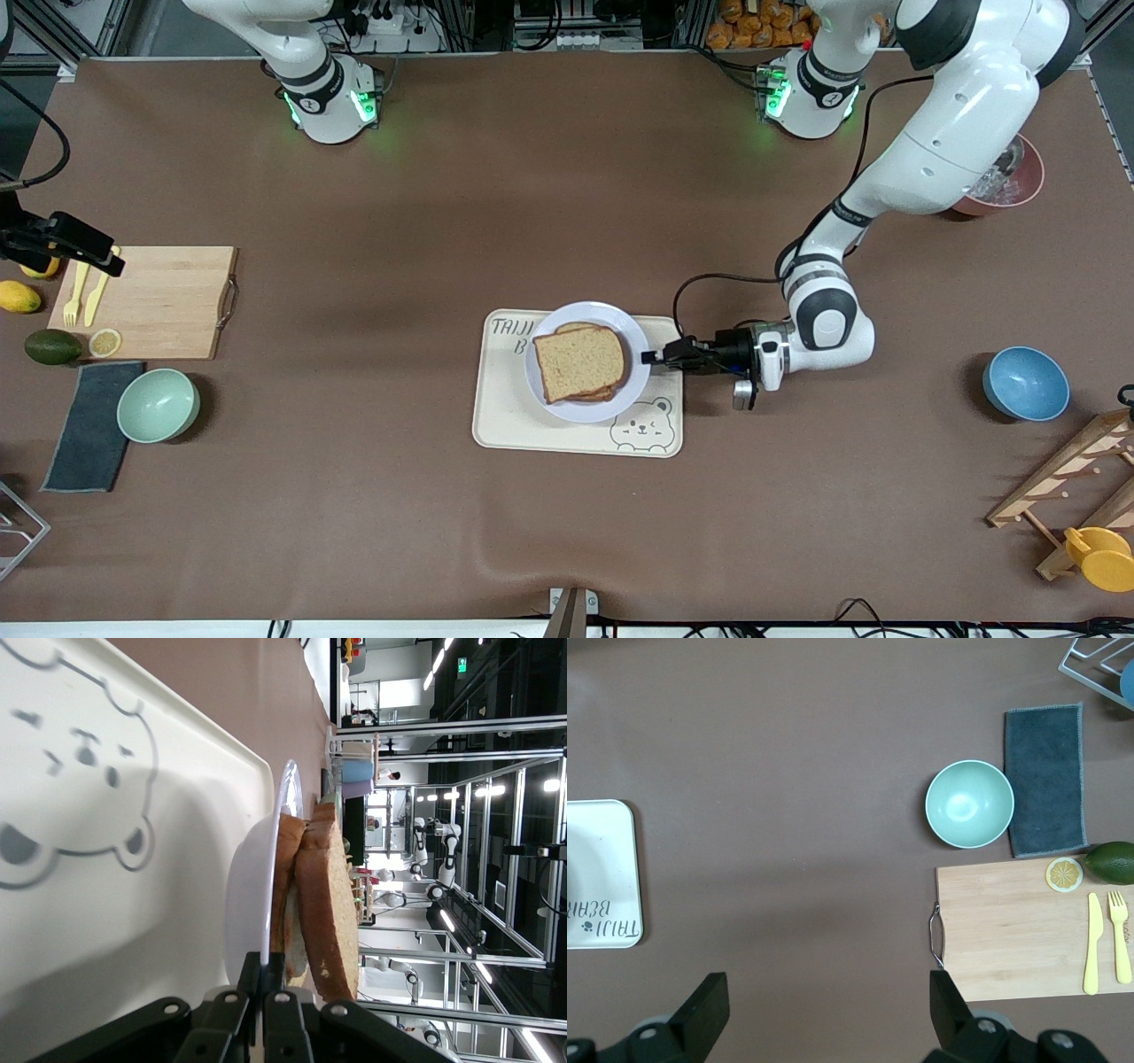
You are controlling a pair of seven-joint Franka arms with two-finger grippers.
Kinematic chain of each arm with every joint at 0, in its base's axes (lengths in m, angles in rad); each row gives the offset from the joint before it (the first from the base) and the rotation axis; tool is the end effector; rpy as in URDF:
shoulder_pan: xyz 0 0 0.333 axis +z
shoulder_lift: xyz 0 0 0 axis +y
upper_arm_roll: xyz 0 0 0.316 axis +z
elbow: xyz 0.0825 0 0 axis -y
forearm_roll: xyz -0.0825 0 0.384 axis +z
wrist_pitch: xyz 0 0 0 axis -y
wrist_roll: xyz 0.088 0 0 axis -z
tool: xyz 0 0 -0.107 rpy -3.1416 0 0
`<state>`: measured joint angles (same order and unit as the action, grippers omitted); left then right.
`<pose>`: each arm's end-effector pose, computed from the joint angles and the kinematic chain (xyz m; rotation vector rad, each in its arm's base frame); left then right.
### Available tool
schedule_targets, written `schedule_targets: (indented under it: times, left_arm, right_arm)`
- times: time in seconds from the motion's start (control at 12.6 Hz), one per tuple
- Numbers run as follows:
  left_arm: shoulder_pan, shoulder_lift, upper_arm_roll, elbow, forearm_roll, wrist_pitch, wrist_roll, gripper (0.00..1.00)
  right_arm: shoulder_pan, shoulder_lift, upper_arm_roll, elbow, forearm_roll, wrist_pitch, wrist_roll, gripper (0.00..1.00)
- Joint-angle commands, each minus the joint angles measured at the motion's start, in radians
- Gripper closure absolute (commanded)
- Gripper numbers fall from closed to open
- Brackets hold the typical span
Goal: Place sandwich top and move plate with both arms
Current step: 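Slide the plate with the left gripper onto the bear tray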
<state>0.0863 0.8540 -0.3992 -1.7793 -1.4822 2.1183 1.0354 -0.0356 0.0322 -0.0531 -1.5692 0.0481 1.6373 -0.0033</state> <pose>0.5905 -0.2259 0.1159 1.7857 0.0003 0.0424 0.5690 -0.0452 0.6133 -3.0934 0.1357 -0.0589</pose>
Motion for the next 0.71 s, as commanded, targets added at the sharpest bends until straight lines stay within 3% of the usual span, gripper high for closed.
schedule_targets:
  times: [0.0, 0.32, 0.4, 0.48, 0.63]
  left_arm:
    - [-0.011, 0.049, 0.026, 0.064, 0.026, -0.021, -0.031, 1.0]
    - [-0.028, 0.1, 0.051, 0.087, 0.046, -0.02, -0.023, 1.0]
    - [-0.04, 0.1, 0.069, 0.086, 0.052, -0.02, -0.029, 0.57]
    - [-0.045, 0.1, 0.085, 0.084, 0.054, -0.02, -0.02, 0.01]
    - [-0.043, 0.099, 0.091, 0.086, 0.072, -0.02, -0.035, 0.0]
  right_arm:
    - [-0.029, 0.0, 0.015, -0.014, 0.018, 0.003, 0.009, 0.0]
    - [-0.041, 0.0, 0.015, -0.014, 0.018, 0.001, 0.008, 0.0]
    - [-0.041, -0.001, 0.015, -0.014, 0.018, 0.001, 0.008, 0.0]
    - [-0.04, -0.002, 0.015, -0.014, 0.018, 0.003, 0.008, 0.0]
    - [-0.033, -0.002, 0.016, -0.012, 0.018, 0.004, 0.011, 0.0]
